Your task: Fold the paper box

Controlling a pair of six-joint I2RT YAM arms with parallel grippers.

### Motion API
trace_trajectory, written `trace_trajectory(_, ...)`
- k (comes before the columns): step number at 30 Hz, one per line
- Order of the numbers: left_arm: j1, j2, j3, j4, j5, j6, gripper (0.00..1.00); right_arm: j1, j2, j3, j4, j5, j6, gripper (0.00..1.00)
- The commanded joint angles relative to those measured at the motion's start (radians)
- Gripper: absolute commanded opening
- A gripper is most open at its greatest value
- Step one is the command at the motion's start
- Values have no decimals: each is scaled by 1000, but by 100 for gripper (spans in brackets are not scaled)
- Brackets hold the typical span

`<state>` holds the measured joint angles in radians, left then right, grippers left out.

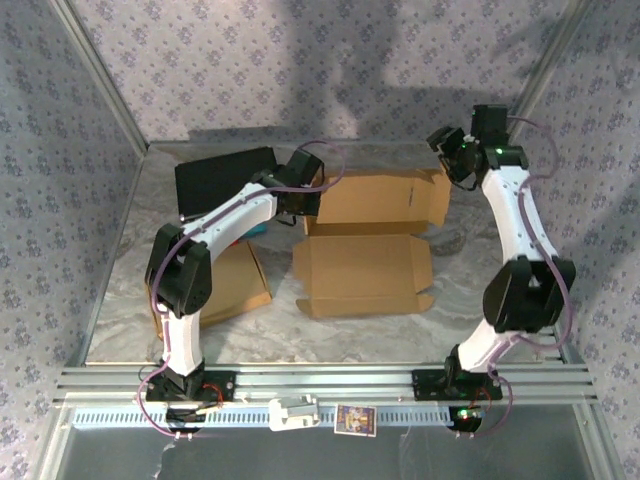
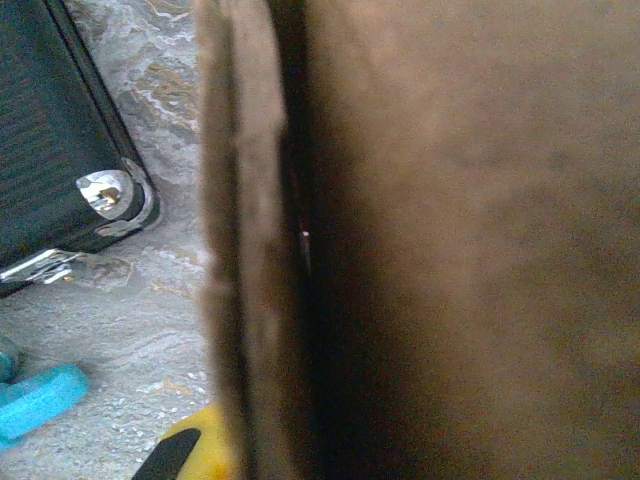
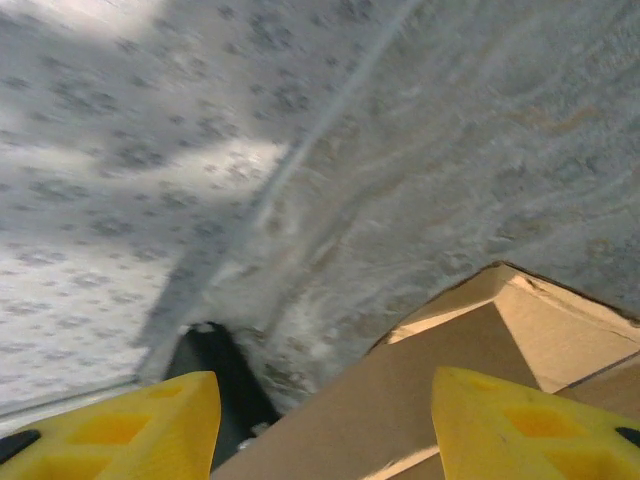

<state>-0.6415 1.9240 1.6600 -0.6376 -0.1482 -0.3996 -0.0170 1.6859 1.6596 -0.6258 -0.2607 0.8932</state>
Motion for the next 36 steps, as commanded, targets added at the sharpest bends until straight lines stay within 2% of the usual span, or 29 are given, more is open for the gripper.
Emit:
trace_trajectory(1,-1,-33,45,-35,36,-26,0,1,52,58,-99,-37,-87,58)
trace_trajectory(7,-1,-22,64,-60,42,-21,0,-3,45,29,-99,-88,-118,60)
trace_trajectory(16,-1,0,99,-66,55,-16,0,11,73,10,-74,-151,-73,55)
trace_trajectory(19,0,7,109,-66,57,-16,0,14,70,11,-44,-176,-28,44)
trace_trajectory(21,-1,8,111,-65,56,-16,0,16,64,10,-20,-186,2,41)
trace_trajectory(26,-1,7,109,-67,56,-15,0,17,48,5,10,-203,57,22)
trace_trajectory(31,-1,4,107,-65,56,-14,0,16,40,6,10,-199,77,14)
trace_trajectory(33,-1,4,106,-64,56,-16,0,14,36,6,8,-195,78,17)
trace_trajectory(35,-1,4,108,-66,56,-20,0,9,22,3,-6,-178,68,31)
trace_trajectory(36,0,6,112,-69,56,-23,0,5,12,-5,-12,-162,59,35)
